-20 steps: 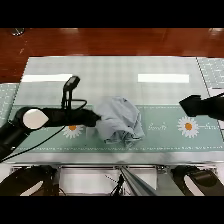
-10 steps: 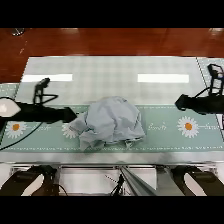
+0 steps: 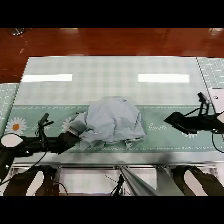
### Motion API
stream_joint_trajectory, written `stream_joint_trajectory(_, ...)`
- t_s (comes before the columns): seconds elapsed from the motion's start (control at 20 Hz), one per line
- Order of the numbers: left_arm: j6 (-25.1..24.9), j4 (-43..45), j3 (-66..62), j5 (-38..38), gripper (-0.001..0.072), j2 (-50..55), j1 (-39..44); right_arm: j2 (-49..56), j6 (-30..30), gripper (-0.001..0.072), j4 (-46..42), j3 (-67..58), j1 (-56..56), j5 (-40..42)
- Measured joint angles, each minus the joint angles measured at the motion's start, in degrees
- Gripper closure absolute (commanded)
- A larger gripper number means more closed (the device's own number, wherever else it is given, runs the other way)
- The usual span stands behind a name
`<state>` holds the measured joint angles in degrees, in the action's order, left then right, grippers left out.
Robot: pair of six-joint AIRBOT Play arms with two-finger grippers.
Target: Fold the shirts.
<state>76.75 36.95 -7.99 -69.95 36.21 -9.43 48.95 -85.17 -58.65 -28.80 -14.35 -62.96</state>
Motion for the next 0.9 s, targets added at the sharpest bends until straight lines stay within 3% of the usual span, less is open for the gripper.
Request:
stream_joint_trajectory(0.4, -4.1, -8.4, 7.2, 9.9, 0.0016, -0.6, 7.0, 0.1, 0.5, 0.0090, 3.6, 3.3, 11.2, 4.2)
stream_joint_trajectory(0.45, -4.4, -9.3, 7.4, 11.2, 0.0050, -0.6, 8.4, 0.3, 0.2, 0.0089, 3.7, 3.4, 12.3, 4.3)
stream_joint_trajectory(0.5, -4.7, -10.4, 7.5, 13.0, 0.0270, -0.6, 10.1, 0.7, 0.1, 0.0090, 3.9, 3.5, 13.5, 4.5)
stream_joint_trajectory(0.55, -5.4, -11.3, 7.6, 15.4, 0.0614, -0.6, 11.8, 1.5, -0.2, 0.0090, 4.0, 3.5, 15.0, 4.6)
stream_joint_trajectory(0.6, -6.0, -13.1, 7.6, 16.9, 0.0686, -0.6, 13.3, 2.6, -0.4, 0.0090, 4.3, 3.5, 16.7, 4.7)
stream_joint_trajectory(0.9, -9.3, -18.8, 6.6, 22.2, 0.0686, -0.6, 17.7, 9.7, -0.5, 0.0090, 8.6, 3.5, 25.8, 8.8)
